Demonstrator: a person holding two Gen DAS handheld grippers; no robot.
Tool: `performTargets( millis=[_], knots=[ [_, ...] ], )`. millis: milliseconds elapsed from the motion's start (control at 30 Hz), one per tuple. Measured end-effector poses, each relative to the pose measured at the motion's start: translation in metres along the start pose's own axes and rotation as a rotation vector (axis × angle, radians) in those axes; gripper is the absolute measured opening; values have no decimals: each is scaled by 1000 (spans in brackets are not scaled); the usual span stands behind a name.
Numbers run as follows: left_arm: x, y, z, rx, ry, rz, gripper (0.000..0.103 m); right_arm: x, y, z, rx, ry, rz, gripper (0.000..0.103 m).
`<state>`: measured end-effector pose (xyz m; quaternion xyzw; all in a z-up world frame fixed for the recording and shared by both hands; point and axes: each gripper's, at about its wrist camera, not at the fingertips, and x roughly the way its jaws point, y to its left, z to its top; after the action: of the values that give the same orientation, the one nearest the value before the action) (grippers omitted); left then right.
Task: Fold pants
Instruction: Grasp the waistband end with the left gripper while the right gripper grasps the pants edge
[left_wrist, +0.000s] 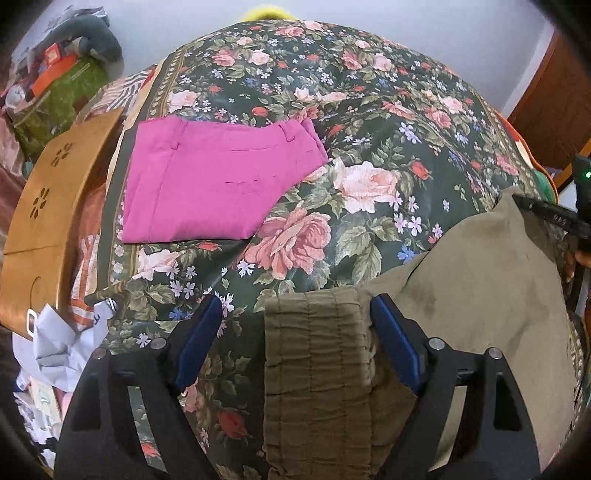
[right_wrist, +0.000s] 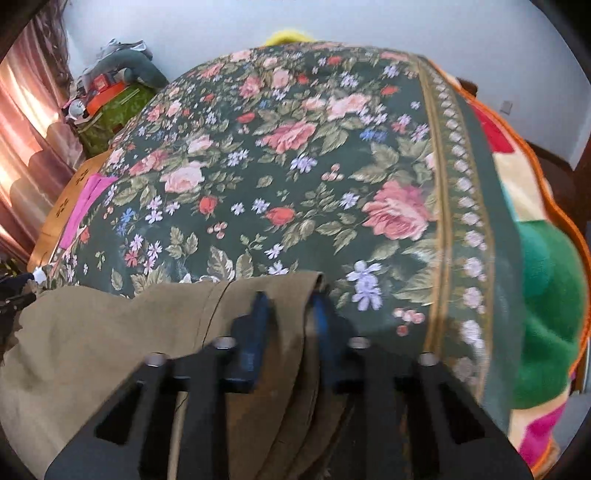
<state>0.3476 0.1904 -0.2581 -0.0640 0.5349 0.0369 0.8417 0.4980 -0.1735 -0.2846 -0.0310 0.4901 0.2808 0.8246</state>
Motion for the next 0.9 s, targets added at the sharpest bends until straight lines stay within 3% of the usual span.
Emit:
performTargets(
  millis=[100, 400, 700, 867, 900],
  knots=[
    [1, 7, -3, -51, -24, -5, 75, 4, 3, -4, -18, 3, -12, 11],
    [-1, 6, -9, -118, -81, 96, 74, 4, 11, -7, -52, -43, -127, 8],
    [-22, 8, -7, -138, -60, 67, 74, -22, 17, -4, -44, -53, -185, 15],
    [-53, 2, -4, -100, -107, 64, 74, -59, 46, -8, -114, -98, -117, 38],
    [-58, 0, -4, -95, -115, 55, 75, -66, 53, -8, -128, -106, -98, 46]
  ],
)
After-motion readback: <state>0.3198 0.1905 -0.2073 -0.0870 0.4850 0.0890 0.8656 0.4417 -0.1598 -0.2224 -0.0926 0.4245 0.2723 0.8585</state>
